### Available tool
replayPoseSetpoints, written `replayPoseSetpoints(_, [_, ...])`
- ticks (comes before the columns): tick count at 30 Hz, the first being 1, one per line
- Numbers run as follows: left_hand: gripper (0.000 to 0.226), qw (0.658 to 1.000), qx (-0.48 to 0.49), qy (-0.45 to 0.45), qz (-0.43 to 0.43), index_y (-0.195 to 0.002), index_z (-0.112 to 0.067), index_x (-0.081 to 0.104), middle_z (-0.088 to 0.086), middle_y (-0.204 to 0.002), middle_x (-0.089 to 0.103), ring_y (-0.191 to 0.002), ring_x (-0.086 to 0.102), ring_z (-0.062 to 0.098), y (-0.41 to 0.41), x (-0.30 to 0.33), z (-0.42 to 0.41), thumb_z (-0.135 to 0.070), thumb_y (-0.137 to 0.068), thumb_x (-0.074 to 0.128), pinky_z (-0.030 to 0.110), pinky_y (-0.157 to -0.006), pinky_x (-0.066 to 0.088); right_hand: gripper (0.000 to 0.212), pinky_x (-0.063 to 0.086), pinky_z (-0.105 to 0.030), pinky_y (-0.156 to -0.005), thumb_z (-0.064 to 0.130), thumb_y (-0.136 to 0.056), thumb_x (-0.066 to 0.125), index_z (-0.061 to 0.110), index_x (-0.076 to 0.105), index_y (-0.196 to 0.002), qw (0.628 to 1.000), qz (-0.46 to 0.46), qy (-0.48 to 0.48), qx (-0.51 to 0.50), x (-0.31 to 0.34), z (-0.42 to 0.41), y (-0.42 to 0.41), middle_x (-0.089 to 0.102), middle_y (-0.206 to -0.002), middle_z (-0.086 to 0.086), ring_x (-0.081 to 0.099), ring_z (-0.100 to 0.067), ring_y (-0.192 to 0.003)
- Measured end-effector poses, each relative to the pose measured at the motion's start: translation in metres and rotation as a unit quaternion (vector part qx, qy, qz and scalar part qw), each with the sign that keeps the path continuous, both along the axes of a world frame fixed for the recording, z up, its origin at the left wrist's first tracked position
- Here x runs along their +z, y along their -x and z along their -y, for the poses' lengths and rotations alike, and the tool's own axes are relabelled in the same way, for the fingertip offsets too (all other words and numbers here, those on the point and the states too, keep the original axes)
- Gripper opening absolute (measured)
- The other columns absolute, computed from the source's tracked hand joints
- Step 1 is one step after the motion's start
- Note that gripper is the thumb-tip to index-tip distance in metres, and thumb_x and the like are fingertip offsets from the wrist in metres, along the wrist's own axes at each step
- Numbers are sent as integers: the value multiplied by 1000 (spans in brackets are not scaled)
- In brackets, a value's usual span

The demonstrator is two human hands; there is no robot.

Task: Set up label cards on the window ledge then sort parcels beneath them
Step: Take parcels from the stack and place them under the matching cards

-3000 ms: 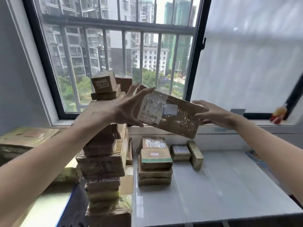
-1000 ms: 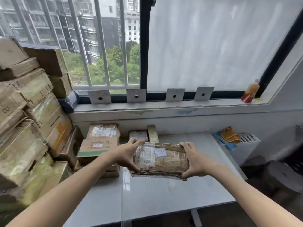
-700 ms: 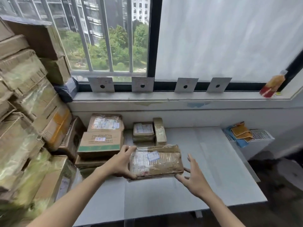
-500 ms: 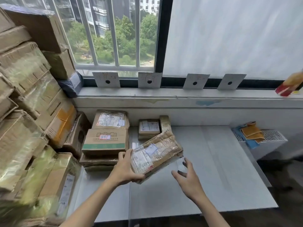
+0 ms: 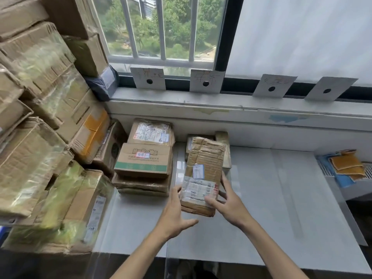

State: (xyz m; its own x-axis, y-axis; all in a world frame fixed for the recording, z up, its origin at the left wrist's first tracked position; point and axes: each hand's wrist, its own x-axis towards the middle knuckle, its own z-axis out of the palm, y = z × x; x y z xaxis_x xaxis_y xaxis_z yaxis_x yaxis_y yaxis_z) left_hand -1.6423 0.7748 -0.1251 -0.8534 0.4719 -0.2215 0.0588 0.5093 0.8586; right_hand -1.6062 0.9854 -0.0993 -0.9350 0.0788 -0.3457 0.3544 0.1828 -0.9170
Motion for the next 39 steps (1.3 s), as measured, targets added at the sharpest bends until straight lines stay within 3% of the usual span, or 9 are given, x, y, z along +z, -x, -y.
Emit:
replayPoseSetpoints(3, [91,999,43,6,-15,-126,-55,17,-17,-128,60,-117,56,-5,1,-1,-3,-22,-71,83,17,-98,48,118,49,-20,-100,27,-77,87,45,2,-158,999,6,0,41,-10,-4,5,49,-145,18,53,9,-124])
replayPoseSetpoints(6, [104,999,47,27,-2,-145,-52,14,-22,-134,56,-120,54,-6,0,-4,-2,-21,-71,81,18,-99,47,117,51,-23,-98,22,-74,89,46,9,-156,999,3,7,54,-24,-2,4,51,-143,18,56,2,-125])
replayPoseSetpoints(10, [115,998,28,56,31,-154,-47,1,-23,-143,49,-127,50,-5,-2,-22,4,-24,-71,76,27,-106,45,110,51,-14,-87,13,-76,86,47,12,-150,998,13,15,67,-39,1,3,53,-139,18,59,6,-118])
replayPoseSetpoints(19, [109,994,24,97,49,-155,-45,2,-21,-148,43,-125,50,1,10,-45,-2,-23,-70,67,19,-100,46,107,49,-10,-82,9,-78,84,63,11,-134,995,39,-11,94,-55,-6,24,54,-130,28,59,15,-110])
replayPoseSetpoints(32, [110,991,10,126,49,-157,-34,-2,-8,-156,35,-134,43,10,29,-78,-13,-18,-78,73,27,-107,42,107,55,-29,-95,18,-70,85,80,13,-120,986,82,-98,103,-79,-12,45,58,-132,24,61,3,-114])
replayPoseSetpoints(35, [112,990,10,135,47,-157,-32,-4,-6,-157,32,-137,40,13,36,-80,-17,-20,-79,75,31,-110,40,104,56,-33,-94,21,-68,84,72,15,-127,983,88,-117,110,-83,-15,52,59,-132,20,62,0,-114])
replayPoseSetpoints(39, [113,987,13,153,39,-157,-32,-8,-4,-158,33,-137,42,16,36,-84,-20,-30,-82,78,34,-110,41,107,50,-33,-102,28,-67,83,46,16,-148,976,98,-139,134,-83,-15,60,56,-136,16,57,-3,-120])
